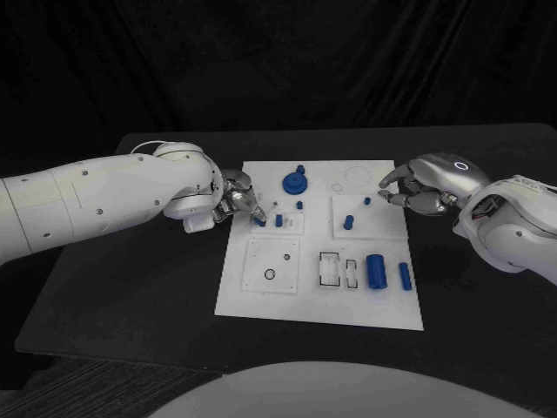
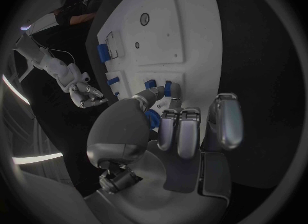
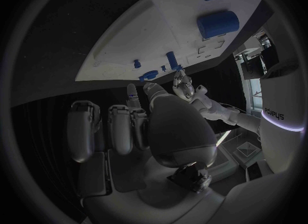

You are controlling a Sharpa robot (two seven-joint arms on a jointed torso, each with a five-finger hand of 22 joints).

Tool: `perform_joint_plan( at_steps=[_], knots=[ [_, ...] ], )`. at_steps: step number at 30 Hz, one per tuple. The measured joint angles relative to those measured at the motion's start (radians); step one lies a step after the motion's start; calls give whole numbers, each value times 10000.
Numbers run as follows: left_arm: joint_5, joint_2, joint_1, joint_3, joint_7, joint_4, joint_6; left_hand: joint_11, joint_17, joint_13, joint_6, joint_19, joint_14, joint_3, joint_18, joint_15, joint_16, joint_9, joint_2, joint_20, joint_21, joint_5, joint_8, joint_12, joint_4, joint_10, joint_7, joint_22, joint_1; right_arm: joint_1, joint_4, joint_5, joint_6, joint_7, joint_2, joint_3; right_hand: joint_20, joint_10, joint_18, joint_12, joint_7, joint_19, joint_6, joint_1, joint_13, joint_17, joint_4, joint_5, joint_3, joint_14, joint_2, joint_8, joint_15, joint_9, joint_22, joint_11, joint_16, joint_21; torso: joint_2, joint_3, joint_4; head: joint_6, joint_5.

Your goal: Assemble the parts on the task board

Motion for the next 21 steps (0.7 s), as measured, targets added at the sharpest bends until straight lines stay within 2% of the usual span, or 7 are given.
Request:
perform_joint_plan(
  at_steps=[2, 13, 16, 21],
  knots=[
    [1, 6, -1, 0, 7, -6, 5, 0, 0, 0, 1, 0, 0, 0, 1, 0, 0, 1, 0, 0, -12, -59, 21, 0, 0, 0, 0, 0, 0, -3, -1, 0, 0, 0, 1, 0, 0, 0, 0, 0, 0, 0, 0, 0, 0, 0, 0, 0, 0, 0, 0, 0, 0, 0, 0, 0, 0, 0, -3, 1, 3, 0, 0],
    [-1, 87, -17, 0, 18, -86, 91, 0, 0, 0, -43, 0, 0, -89, 1, 0, 0, 32, 35, 0, -105, -1403, 25, 0, -77, 0, -41, -1, 35, -11, -4, 0, 5, -4, 6, 0, 0, 0, 0, 0, 0, 0, 0, 0, 0, 0, 0, -1, 0, 0, 0, 0, 0, 0, -2, 0, 0, 0, -2, 0, 9, 0, 12],
    [-3, 110, -17, 4, 14, -117, 135, 0, 0, 0, 28, 0, 0, -460, 1, 0, 0, 11, 63, 0, -104, -1996, 27, 0, 145, 0, -143, -2, 5, -11, -5, 0, 7, -4, 8, 0, 0, 0, 0, 0, 0, 0, 0, 0, 0, 0, -29, -1, 28, 0, 0, 0, 0, 0, -2, 0, 0, 0, -1, 0, 8, 0, 12],
    [-5, 134, -23, 6, -1, -171, 215, 0, 0, -1, 180, 0, 0, -979, 0, 0, 0, -101, 20, 0, -155, -2491, -38, 0, 443, 0, -181, -2, -197, -12, -8, 0, 11, -5, 10, 0, 0, 0, -1, 0, 0, 0, 0, 0, 0, 0, -29, -1, 28, 0, 0, 0, 0, 0, -3, 0, 0, 0, 0, -1, 3, 0, 12]
  ],
)
